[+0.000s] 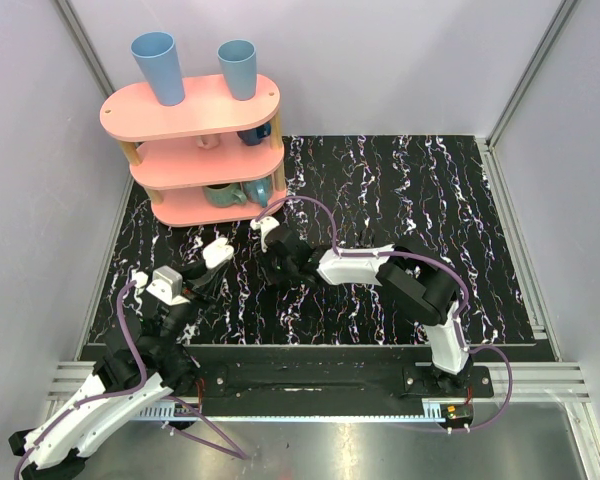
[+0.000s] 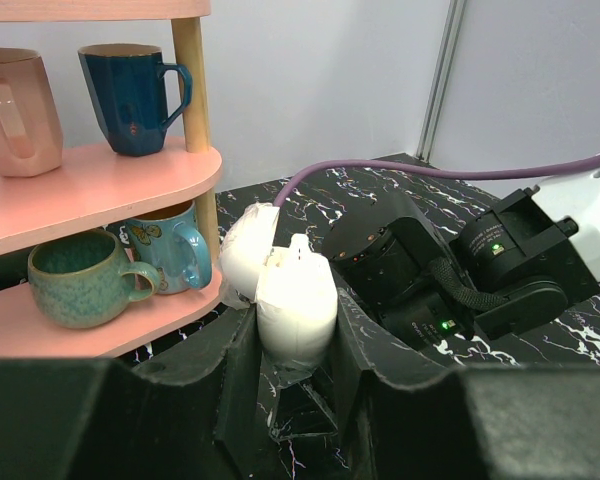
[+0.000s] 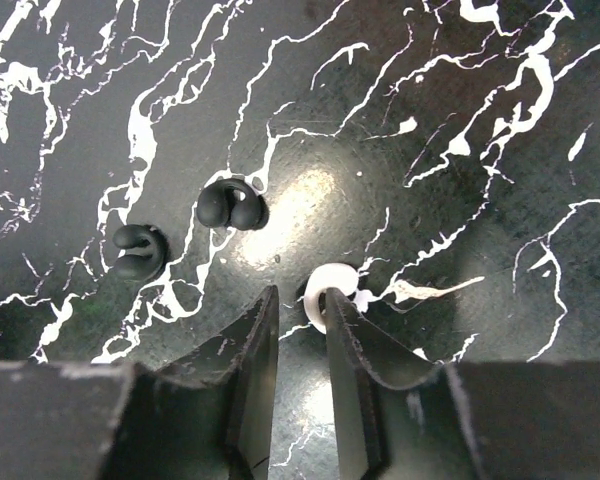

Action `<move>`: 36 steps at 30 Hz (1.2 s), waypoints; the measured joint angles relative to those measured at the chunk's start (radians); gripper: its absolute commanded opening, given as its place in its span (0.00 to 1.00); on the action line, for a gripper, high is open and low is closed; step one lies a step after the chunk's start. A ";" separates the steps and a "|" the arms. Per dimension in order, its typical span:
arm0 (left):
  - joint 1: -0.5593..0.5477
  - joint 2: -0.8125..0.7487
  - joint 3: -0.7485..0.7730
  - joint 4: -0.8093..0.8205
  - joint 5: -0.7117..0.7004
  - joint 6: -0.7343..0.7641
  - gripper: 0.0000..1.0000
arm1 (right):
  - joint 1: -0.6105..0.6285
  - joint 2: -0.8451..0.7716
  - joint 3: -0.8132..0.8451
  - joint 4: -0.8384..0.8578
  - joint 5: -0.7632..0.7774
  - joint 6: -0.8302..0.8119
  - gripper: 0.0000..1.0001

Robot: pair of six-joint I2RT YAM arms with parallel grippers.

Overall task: Insert the wireless bluetooth earbuds into the charging case
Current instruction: Pick up the left earbud from the center of the board.

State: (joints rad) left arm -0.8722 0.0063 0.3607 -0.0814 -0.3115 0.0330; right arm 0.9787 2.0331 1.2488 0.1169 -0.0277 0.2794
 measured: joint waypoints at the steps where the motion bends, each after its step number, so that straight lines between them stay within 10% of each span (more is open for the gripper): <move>1: 0.000 0.000 0.000 0.000 0.000 0.000 0.00 | 0.000 0.000 0.001 -0.004 0.007 -0.004 0.30; 23: 0.000 0.000 0.000 0.000 0.002 -0.003 0.00 | 0.000 -0.025 0.020 -0.073 0.069 0.018 0.01; 36: 0.000 0.000 0.000 0.001 0.012 -0.002 0.00 | -0.006 -0.424 -0.085 -0.093 0.166 0.370 0.00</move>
State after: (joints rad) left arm -0.8722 0.0063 0.3607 -0.0803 -0.2993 0.0307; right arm 0.9730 1.6093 1.1637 0.0242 0.1383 0.6498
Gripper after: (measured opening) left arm 0.338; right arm 0.064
